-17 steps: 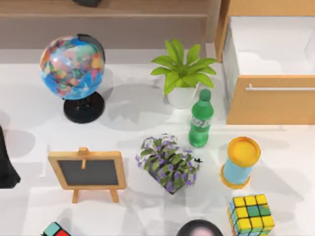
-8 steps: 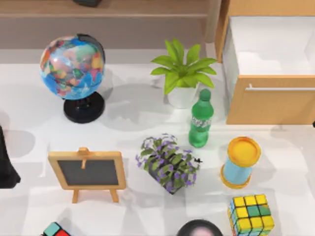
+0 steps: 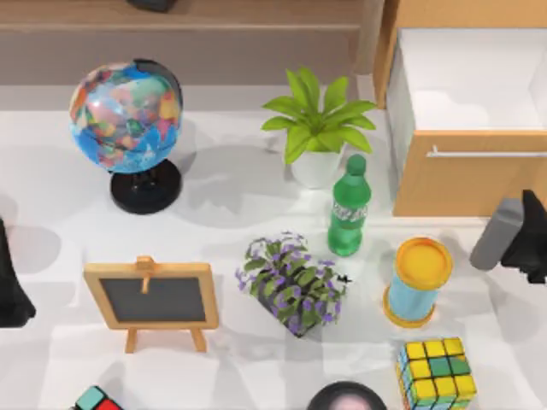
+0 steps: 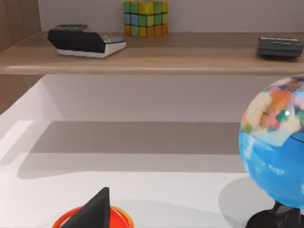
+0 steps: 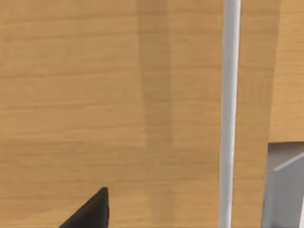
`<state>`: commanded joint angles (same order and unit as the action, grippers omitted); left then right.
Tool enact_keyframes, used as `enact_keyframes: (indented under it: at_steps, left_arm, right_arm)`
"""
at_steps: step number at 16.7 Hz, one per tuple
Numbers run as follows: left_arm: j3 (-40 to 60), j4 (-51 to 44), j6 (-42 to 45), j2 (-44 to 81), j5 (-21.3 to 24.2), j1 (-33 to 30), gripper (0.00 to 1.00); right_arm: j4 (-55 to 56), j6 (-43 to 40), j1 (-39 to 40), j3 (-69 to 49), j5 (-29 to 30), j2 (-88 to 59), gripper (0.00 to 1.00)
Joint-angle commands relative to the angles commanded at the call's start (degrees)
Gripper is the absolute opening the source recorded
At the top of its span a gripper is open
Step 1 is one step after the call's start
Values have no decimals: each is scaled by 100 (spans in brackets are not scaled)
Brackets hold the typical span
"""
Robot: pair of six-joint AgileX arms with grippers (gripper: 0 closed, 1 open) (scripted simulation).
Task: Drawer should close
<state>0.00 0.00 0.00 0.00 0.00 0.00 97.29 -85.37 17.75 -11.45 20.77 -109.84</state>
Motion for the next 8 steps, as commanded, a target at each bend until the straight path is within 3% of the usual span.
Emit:
enact_keyframes:
  at_steps: [8]
  left_arm:
    - [0, 0, 0, 0, 0, 0, 100]
  right_arm:
    - [323, -364, 187, -68, 84, -357, 100]
